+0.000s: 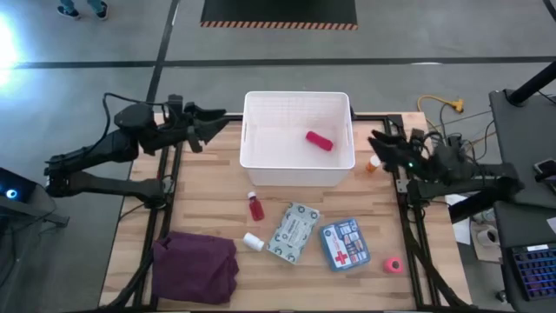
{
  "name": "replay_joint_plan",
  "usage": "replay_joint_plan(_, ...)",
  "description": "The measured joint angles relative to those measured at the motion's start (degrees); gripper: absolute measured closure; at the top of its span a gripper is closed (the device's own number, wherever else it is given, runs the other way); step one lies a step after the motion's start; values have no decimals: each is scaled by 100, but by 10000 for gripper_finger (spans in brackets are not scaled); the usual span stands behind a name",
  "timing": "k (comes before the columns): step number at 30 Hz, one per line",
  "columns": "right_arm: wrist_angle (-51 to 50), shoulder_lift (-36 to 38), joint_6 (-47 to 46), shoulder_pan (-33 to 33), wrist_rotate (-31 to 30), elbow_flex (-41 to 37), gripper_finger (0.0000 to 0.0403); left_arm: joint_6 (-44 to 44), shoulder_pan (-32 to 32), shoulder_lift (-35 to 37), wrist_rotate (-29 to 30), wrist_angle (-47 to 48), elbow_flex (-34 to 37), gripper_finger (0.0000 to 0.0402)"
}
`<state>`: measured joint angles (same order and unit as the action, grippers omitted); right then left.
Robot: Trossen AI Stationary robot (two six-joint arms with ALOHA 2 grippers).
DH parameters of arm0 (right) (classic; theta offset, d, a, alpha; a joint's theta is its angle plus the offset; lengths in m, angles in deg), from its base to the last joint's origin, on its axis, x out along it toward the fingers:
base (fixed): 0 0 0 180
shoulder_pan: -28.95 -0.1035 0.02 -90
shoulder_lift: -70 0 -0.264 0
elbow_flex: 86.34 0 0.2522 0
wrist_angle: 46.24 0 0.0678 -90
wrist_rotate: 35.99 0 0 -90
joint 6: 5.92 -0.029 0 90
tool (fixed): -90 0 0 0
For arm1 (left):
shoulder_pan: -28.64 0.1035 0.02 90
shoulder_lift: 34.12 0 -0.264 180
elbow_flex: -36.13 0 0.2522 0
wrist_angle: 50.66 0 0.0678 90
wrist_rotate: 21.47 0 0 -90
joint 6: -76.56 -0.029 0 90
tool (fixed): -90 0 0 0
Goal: Pick & place medical supplies in basket/bin
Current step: Put the orange pill bottle into the white bin
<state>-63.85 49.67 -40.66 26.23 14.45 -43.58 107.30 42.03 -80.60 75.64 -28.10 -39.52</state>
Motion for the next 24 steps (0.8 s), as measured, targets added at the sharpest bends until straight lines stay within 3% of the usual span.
replay_joint_plan(5, -3487, -1133, -327, 0, -931, 1715, 76, -11, 0, 12, 4, -4, 0, 139)
replay_joint_plan(12, -8368, -2411, -3710, -1, -804, 3086, 78, -17, 0, -35, 4, 100, 22, 139)
replay_joint_plan(14, -8612, -2582, -4345, -7, -454, 3140, 78, -17, 0, -35, 4, 185, 27, 139)
replay_joint_plan(17, -7972, -2557, -4108, 50, 311, 2852, 78, -20, 1, -39, 4, 277, 28, 139)
replay_joint_plan(24, -7691, -2575, -4909, 544, 2214, 1632, 79, -266, 2, -45, 5, 302, 35, 139)
